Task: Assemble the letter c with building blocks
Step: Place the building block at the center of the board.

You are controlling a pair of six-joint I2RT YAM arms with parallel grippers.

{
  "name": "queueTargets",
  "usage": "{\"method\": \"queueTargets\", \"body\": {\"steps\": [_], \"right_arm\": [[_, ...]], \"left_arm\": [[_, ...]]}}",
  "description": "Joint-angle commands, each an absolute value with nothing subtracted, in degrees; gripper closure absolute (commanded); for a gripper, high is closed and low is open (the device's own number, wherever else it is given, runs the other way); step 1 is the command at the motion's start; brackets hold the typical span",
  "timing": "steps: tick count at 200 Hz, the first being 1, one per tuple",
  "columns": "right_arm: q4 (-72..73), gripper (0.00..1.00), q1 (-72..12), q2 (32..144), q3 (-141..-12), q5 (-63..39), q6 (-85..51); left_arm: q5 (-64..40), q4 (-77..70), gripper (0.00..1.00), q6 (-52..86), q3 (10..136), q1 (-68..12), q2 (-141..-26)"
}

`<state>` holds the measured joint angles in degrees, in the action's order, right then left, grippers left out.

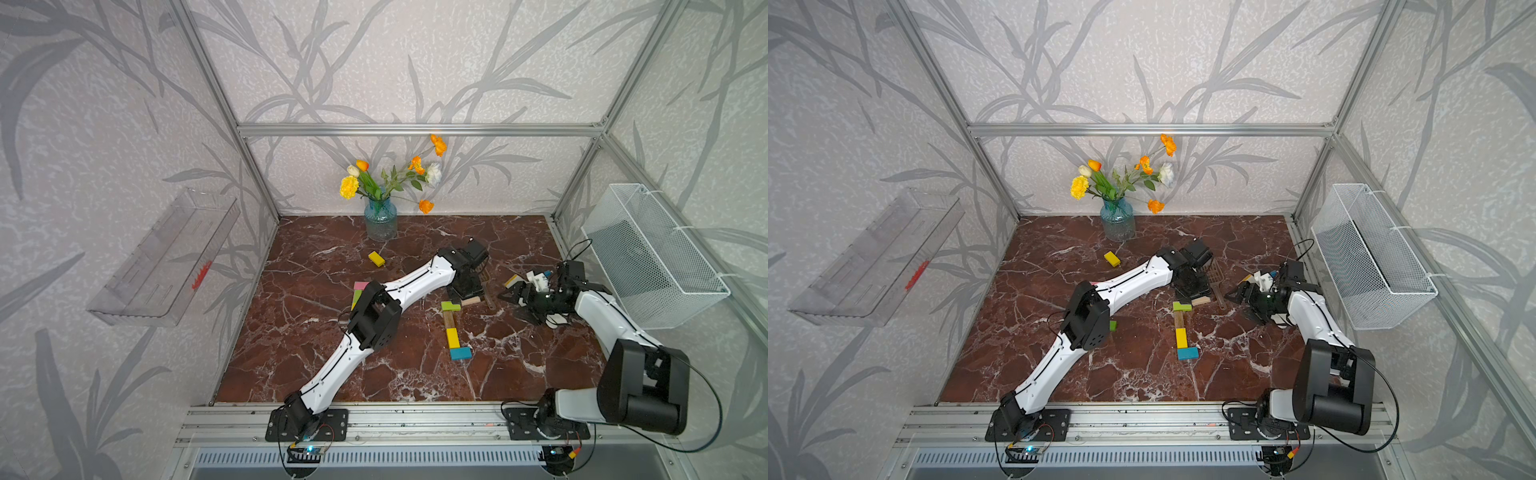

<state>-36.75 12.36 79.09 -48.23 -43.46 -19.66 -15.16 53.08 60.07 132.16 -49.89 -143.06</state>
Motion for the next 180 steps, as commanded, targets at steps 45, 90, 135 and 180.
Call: {"method": "queueTargets", "body": {"steps": [45,90,135,180], "right_arm": [[-37.8,0.18,13.0,78.4,-47.5,-44.5,-18.6],[-37.6,0.18,13.1,78.6,-47.5,-44.6,-18.5],[-37.5,0.18,13.3,78.5,-47.2,-44.8,-18.5],[-37.4,0.18,13.5,78.7,-47.3,-45.1,-18.5]], "left_arm": [[-14.9,53.2,0.51,60.2,134.2,-50.1,-144.8],[-14.9,53.1,0.48,60.2,134.2,-50.1,-144.8],[-14.9,53.3,0.42,60.2,134.3,-50.1,-144.8],[-15.1,53.4,0.39,60.4,134.6,-50.1,-145.0]]}}
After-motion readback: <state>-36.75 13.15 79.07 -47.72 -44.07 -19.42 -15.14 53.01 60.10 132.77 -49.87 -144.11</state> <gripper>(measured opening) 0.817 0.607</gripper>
